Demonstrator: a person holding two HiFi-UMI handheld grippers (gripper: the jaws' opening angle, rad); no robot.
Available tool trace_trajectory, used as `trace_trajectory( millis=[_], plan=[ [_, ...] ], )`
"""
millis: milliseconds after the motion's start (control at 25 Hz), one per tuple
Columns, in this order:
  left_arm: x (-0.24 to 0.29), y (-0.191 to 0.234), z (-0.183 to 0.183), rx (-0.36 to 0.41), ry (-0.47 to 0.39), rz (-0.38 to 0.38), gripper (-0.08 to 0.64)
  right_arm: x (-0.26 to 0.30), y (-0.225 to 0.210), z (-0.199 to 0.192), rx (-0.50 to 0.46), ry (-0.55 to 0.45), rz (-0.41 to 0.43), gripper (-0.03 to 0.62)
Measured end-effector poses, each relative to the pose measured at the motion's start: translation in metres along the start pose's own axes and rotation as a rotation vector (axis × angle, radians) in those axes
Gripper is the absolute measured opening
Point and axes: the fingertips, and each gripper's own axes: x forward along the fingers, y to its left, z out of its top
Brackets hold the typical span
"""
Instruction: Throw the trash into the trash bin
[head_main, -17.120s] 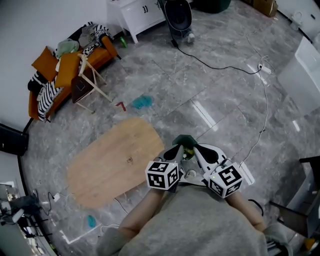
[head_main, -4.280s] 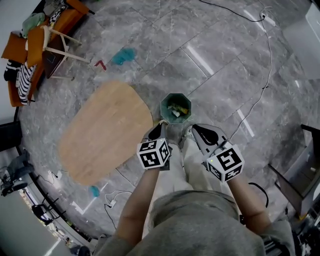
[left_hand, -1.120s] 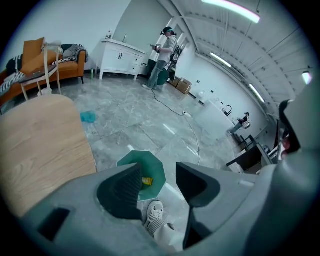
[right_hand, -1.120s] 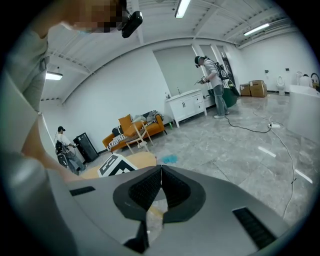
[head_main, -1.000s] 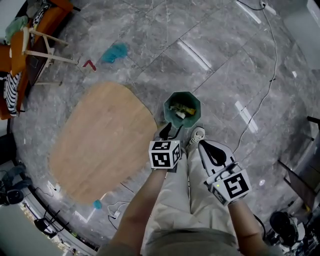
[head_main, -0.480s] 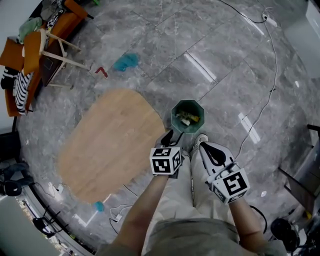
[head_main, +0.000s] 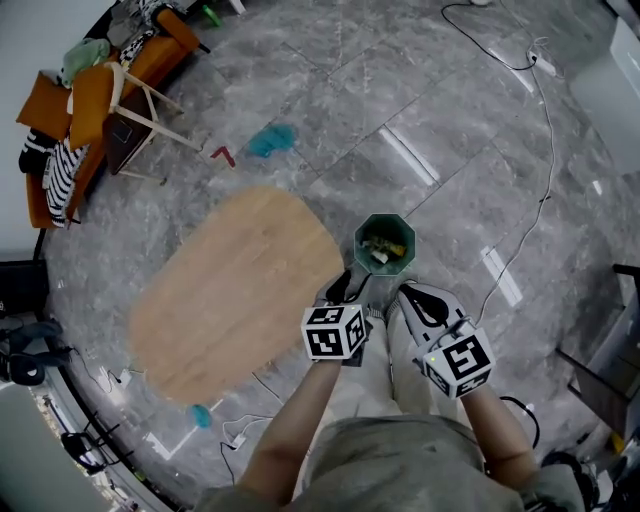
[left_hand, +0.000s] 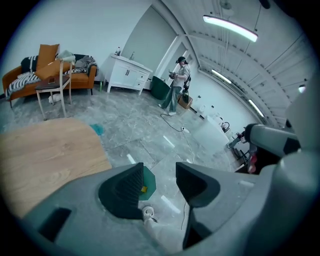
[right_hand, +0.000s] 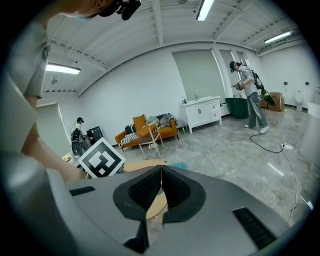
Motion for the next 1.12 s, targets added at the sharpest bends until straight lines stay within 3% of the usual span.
trace_trajectory(
  millis=[440,1120],
  plan=[
    [-0.052,-0.015,0.020,-0.003,-0.063,-0.002,0.193,-0.010,0.022,0.031,-0.042,-0.019,0.043,0.009],
    [-0.139,-0.021,0.059,-0.015,-0.228,0.070,0.054,-0.022,0.069,0.096,-0.105,-0.102,0.135,0.009]
  ],
)
